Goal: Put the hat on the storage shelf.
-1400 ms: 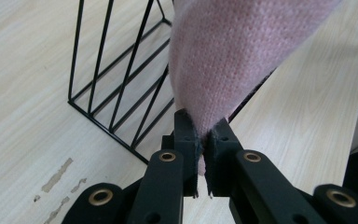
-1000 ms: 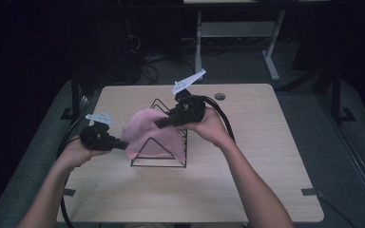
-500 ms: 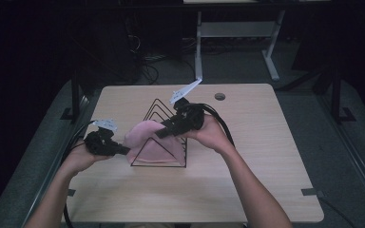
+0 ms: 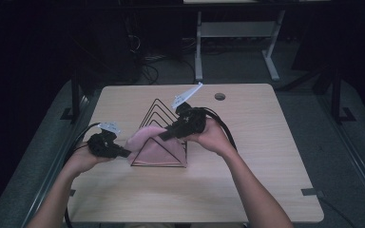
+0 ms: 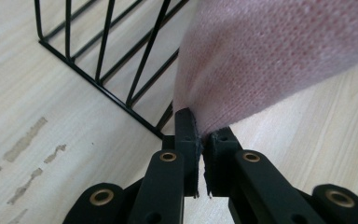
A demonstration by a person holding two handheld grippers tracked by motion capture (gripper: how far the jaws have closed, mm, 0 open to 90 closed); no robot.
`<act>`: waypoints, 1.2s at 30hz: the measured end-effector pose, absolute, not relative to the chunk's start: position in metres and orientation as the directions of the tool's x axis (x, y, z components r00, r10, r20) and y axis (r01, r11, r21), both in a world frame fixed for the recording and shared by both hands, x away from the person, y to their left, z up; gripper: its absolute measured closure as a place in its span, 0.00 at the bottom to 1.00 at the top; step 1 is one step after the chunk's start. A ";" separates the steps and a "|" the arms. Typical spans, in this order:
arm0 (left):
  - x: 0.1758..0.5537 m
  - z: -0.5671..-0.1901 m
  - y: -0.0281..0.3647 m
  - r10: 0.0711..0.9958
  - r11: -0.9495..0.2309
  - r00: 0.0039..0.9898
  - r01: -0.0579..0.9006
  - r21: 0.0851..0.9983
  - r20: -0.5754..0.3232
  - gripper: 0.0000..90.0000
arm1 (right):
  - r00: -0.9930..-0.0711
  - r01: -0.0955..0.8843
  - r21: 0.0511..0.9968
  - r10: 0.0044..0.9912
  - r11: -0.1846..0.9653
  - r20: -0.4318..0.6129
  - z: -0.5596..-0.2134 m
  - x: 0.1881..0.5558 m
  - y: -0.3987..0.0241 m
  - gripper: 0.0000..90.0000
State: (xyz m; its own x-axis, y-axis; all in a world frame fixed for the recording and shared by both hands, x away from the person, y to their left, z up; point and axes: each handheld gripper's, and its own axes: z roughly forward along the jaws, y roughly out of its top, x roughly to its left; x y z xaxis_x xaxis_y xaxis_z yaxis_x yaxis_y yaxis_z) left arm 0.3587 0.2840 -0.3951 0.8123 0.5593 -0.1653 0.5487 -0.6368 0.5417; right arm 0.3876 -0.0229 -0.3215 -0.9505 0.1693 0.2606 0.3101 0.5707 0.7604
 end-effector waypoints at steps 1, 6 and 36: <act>0.359 -0.397 0.285 0.561 -0.635 0.811 0.551 0.542 -0.167 0.95 | -0.949 0.314 0.760 0.170 0.569 0.264 -0.322 0.388 -0.023 0.79; 0.359 -0.399 0.285 0.562 -0.639 0.810 0.553 0.535 -0.165 0.95 | -0.946 0.323 0.768 0.161 0.554 0.282 -0.322 0.388 -0.027 0.77; 0.355 -0.396 0.288 0.565 -0.636 0.812 0.541 0.550 -0.146 0.86 | -0.929 0.370 0.782 0.179 0.502 0.325 -0.330 0.389 -0.051 0.69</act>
State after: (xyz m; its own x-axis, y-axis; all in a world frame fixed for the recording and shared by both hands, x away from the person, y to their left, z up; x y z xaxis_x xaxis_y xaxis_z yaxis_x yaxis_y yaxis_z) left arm 0.3555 0.2879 -0.3958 0.8123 0.5648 -0.1459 0.5411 -0.6360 0.5502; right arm 0.3889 -0.0507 -0.3304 -0.9287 0.1787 0.3249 0.3700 0.5018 0.7819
